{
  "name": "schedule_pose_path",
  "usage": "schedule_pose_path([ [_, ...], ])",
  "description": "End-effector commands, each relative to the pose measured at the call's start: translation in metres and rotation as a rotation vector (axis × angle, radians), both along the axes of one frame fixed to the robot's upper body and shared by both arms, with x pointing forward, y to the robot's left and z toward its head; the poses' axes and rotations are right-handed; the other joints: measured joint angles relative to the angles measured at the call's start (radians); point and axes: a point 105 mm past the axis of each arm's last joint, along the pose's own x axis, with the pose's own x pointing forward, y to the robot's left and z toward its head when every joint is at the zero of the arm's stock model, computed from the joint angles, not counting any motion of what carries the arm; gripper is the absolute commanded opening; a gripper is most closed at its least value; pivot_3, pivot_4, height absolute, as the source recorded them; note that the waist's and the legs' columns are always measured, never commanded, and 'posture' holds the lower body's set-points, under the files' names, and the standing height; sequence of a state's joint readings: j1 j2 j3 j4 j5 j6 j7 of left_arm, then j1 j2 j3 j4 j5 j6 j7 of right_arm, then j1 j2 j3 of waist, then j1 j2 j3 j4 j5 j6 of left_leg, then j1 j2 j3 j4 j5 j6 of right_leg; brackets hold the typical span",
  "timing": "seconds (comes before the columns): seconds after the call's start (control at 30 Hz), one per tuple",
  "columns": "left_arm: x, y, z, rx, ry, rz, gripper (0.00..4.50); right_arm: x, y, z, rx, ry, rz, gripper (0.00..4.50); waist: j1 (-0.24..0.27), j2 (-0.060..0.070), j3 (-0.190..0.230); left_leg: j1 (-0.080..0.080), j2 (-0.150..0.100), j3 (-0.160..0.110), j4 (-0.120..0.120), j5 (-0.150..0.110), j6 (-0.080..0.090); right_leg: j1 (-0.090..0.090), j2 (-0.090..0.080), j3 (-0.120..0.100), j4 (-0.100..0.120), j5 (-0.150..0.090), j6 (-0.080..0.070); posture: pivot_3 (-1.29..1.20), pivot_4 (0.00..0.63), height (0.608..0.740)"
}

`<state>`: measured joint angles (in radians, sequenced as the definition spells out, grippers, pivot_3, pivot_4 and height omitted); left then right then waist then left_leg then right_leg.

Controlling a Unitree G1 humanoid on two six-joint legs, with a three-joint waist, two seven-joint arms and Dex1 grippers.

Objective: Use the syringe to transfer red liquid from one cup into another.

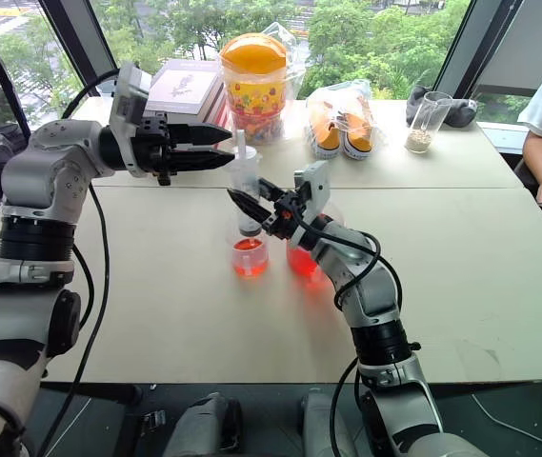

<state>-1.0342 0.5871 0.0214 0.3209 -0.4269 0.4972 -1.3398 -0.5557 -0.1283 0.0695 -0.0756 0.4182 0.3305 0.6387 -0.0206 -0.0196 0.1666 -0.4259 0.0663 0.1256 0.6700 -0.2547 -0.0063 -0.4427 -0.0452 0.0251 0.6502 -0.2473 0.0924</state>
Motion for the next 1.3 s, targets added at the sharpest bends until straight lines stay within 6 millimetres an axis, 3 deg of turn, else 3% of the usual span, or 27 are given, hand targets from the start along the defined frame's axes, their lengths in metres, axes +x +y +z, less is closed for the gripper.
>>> schedule_pose_path([
  [0.03, -0.001, 0.014, 0.004, 0.003, 0.001, 0.031, 4.48, -0.015, 0.006, 0.035, 0.062, -0.142, 0.049, 1.39, 0.000, 0.000, 0.000, 0.000, 0.000, 0.000, 0.000, 0.000, 0.000, 0.000, 0.000, 0.000, 0.000, 0.000, 0.000, 0.00, 0.150, 0.740],
  [0.17, -0.004, 0.027, 0.002, 0.010, 0.017, 0.050, 4.48, -0.014, 0.007, 0.035, 0.065, -0.139, 0.047, 1.39, 0.001, 0.000, 0.000, 0.000, 0.000, 0.000, 0.000, 0.000, 0.000, 0.000, 0.000, 0.000, 0.000, 0.000, 0.000, 0.00, 0.150, 0.740],
  [0.33, -0.021, 0.037, -0.020, 0.097, 0.060, 0.010, 4.48, -0.015, 0.005, 0.042, 0.090, -0.131, 0.046, 1.39, 0.000, 0.000, 0.000, 0.000, 0.000, 0.001, -0.001, 0.000, 0.000, 0.000, 0.000, 0.000, 0.000, 0.000, 0.000, 0.00, 0.150, 0.740],
  [0.53, -0.028, 0.039, -0.028, 0.119, 0.074, 0.001, 4.48, -0.020, -0.011, 0.073, 0.137, -0.119, 0.039, 1.39, 0.005, 0.000, 0.000, 0.000, 0.000, 0.001, 0.000, 0.000, 0.000, 0.000, -0.001, 0.000, 0.000, 0.000, 0.000, 0.00, 0.150, 0.740],
  [0.7, -0.029, 0.032, -0.033, 0.113, 0.074, -0.014, 4.48, -0.009, -0.060, 0.105, 0.073, -0.115, -0.127, 1.39, 0.009, 0.000, 0.000, 0.000, 0.000, 0.001, 0.000, 0.000, 0.000, 0.000, -0.001, 0.000, 0.000, 0.000, 0.000, 0.00, 0.150, 0.740],
  [0.8, -0.028, 0.027, -0.038, 0.103, 0.081, -0.021, 4.48, 0.002, -0.108, 0.109, 0.002, 0.009, -0.295, 1.39, 0.009, 0.000, 0.000, -0.001, 0.000, 0.001, 0.000, 0.000, 0.000, 0.000, -0.002, 0.000, -0.001, 0.000, 0.000, 0.00, 0.150, 0.740],
  [0.83, -0.027, 0.026, -0.040, 0.101, 0.082, -0.021, 4.48, 0.004, -0.117, 0.109, -0.009, 0.044, -0.325, 1.39, 0.008, 0.000, 0.000, -0.001, 0.000, 0.001, -0.001, 0.000, 0.000, 0.000, -0.002, 0.000, -0.002, 0.000, -0.001, 0.00, 0.150, 0.740],
  [0.9, -0.028, 0.023, -0.042, 0.094, 0.084, -0.031, 4.48, 0.007, -0.138, 0.104, -0.048, 0.129, -0.398, 1.39, 0.006, 0.000, 0.000, -0.001, 0.000, 0.001, -0.001, 0.000, 0.001, 0.000, -0.002, 0.000, -0.002, 0.000, -0.001, 0.00, 0.150, 0.740],
  [0.97, -0.030, 0.018, -0.044, 0.081, 0.092, -0.057, 4.48, 0.018, -0.173, 0.093, -0.107, 0.213, -0.592, 1.39, 0.001, 0.000, 0.000, 0.000, 0.000, 0.001, -0.002, 0.000, 0.001, -0.001, -0.001, 0.000, -0.002, 0.000, -0.001, 0.00, 0.150, 0.740],
  [1.03, -0.030, 0.016, -0.043, 0.067, 0.093, -0.066, 4.48, 0.023, -0.190, 0.081, -0.183, 0.271, -0.693, 1.39, 0.000, 0.000, 0.000, 0.000, 0.000, 0.001, -0.002, 0.000, 0.001, -0.001, -0.001, 0.001, -0.002, 0.000, -0.001, 0.00, 0.150, 0.740],
  [1.17, -0.030, 0.011, -0.046, 0.067, 0.088, -0.081, 4.48, 0.021, -0.216, 0.035, -0.387, 0.523, -0.729, 1.39, 0.002, 0.000, 0.000, 0.000, 0.000, 0.001, -0.002, 0.000, 0.001, -0.001, -0.001, 0.001, -0.002, 0.000, -0.001, 0.00, 0.150, 0.740],
  [1.3, -0.030, 0.008, -0.047, 0.059, 0.082, -0.083, 4.48, 0.026, -0.235, 0.008, -0.396, 0.773, -0.749, 1.39, -0.001, 0.000, 0.000, 0.000, 0.000, 0.002, -0.002, -0.001, 0.001, -0.001, -0.001, 0.002, -0.003, -0.001, -0.002, 0.00, 0.150, 0.740],
])
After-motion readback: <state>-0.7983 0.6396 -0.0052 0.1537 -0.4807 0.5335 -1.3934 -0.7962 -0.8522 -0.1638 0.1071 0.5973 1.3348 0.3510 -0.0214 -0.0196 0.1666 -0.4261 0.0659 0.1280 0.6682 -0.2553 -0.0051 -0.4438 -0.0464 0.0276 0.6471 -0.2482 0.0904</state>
